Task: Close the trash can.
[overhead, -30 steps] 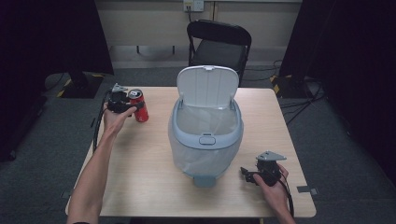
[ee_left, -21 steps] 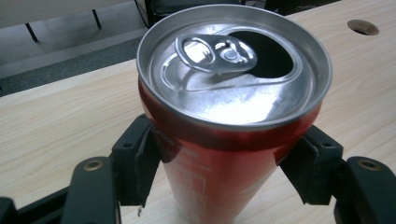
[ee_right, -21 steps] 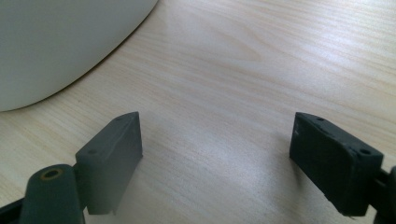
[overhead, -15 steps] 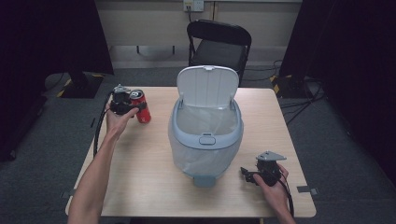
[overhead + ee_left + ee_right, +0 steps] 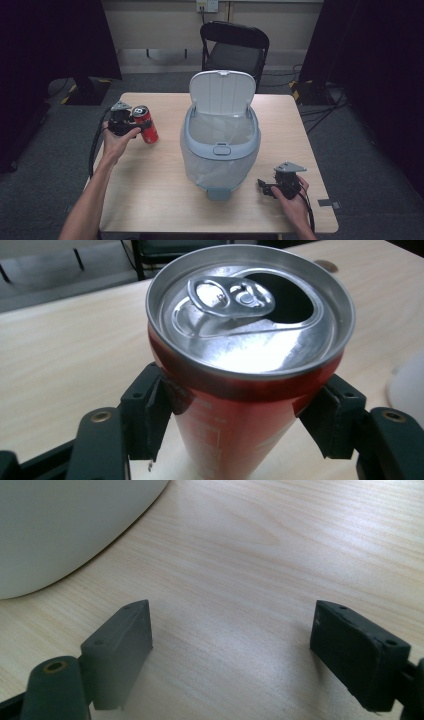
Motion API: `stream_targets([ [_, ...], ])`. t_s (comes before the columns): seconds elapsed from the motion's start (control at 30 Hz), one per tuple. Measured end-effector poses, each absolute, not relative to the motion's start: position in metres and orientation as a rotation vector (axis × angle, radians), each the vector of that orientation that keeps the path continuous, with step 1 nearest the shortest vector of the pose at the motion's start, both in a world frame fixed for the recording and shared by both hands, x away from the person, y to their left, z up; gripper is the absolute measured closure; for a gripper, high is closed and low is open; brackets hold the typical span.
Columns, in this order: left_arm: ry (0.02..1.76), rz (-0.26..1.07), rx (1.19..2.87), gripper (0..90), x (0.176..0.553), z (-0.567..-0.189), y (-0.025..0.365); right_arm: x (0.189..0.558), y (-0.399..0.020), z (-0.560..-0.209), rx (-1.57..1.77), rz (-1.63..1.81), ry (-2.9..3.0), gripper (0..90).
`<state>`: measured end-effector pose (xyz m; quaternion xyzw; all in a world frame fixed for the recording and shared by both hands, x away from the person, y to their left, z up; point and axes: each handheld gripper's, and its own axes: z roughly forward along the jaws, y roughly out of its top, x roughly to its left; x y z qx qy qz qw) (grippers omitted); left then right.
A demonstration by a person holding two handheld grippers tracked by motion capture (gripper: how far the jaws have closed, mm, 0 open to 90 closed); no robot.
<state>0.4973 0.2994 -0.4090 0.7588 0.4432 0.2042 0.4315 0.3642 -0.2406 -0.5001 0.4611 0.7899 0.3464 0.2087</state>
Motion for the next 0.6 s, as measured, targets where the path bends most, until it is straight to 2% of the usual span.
stream_targets([
  [0.6,1.001,0.423,1.935,34.3,0.404,-0.421,0.292,0.364,-0.240,-0.500,1.287,0.962,2.196,15.9],
])
